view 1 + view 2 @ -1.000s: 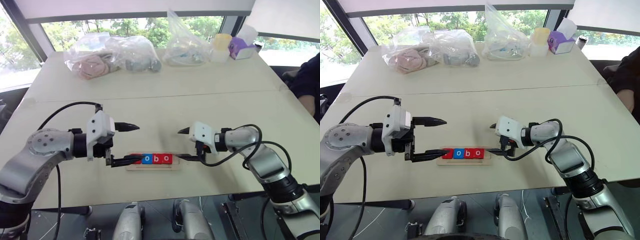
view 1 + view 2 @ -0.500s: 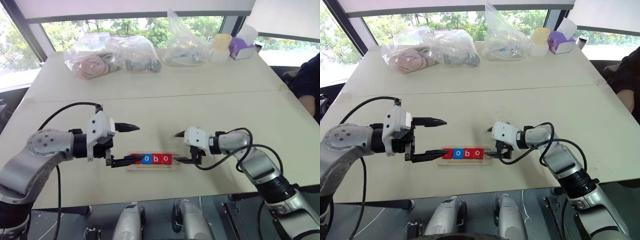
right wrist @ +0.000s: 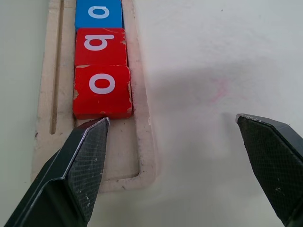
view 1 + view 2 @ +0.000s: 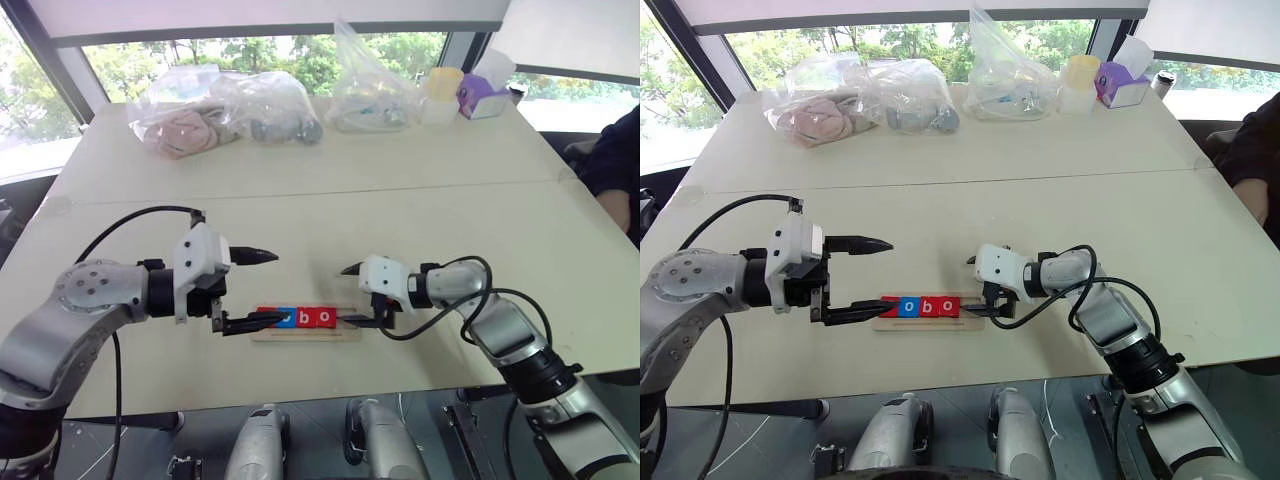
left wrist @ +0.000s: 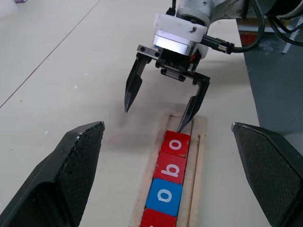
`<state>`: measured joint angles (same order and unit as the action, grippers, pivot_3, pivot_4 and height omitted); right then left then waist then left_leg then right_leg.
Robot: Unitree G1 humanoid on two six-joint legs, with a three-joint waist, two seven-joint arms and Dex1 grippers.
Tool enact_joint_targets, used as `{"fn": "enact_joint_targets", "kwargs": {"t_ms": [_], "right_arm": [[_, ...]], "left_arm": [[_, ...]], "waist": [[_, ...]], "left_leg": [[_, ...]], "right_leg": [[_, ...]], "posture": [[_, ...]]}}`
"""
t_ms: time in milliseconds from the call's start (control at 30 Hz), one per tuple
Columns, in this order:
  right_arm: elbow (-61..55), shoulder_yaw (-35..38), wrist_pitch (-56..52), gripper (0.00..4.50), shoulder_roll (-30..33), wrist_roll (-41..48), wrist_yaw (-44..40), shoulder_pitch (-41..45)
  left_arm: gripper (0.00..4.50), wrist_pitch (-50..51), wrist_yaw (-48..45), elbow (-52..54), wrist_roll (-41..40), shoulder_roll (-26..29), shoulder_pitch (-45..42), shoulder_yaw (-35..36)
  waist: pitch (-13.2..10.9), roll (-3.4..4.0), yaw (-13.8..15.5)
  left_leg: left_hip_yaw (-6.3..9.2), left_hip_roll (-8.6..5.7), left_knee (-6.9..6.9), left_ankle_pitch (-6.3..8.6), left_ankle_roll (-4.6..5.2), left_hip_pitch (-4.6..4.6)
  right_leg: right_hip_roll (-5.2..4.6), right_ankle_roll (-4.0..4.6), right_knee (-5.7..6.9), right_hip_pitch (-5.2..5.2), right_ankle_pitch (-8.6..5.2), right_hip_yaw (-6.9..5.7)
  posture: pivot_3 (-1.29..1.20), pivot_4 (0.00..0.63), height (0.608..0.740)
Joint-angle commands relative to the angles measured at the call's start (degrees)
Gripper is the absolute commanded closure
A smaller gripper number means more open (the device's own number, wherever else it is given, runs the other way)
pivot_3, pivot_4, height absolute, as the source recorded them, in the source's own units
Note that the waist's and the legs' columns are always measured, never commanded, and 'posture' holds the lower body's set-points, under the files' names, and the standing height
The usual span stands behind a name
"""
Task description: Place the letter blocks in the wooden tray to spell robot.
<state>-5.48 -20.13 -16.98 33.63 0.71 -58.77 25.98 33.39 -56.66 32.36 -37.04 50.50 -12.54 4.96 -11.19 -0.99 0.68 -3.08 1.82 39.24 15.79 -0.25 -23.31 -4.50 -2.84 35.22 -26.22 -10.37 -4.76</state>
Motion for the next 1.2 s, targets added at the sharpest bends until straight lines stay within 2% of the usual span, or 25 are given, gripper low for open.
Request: {"fn": "enact_joint_targets", "kwargs": {"t_ms": [33,900,1200], "right_arm": [[0.0,0.3,1.6,0.11,-0.5,-0.4,0.4,1.5],[6.1,0.6,7.7,0.11,-1.4,-3.6,2.0,4.1],[1.4,2.1,2.7,0.11,1.3,-0.8,-1.9,3.4]], "left_arm": [[0.0,-0.2,0.2,1.7,-0.8,0.1,-0.2,0.9],[0.0,-0.5,0.5,1.6,-0.8,-0.2,-0.6,0.4],[0.0,-0.6,0.5,1.6,-0.7,-0.4,-0.8,0.2]], "waist": [[0.0,0.0,0.0],[0.0,0.0,0.0],[0.0,0.0,0.0]], "left_leg": [[0.0,0.0,0.0,0.0,0.0,0.0],[0.02,0.0,0.0,-0.09,-0.16,0.0],[0.03,0.0,0.0,-0.1,-0.17,0.0]], "right_leg": [[0.0,0.0,0.0,0.0,0.0,0.0],[0.0,-0.01,0.01,0.01,0.02,0.0],[0.0,0.1,0.02,0.01,0.09,0.0]], "posture": [[0.0,0.15,0.74],[0.0,0.15,0.74],[0.0,0.15,0.74]]}}
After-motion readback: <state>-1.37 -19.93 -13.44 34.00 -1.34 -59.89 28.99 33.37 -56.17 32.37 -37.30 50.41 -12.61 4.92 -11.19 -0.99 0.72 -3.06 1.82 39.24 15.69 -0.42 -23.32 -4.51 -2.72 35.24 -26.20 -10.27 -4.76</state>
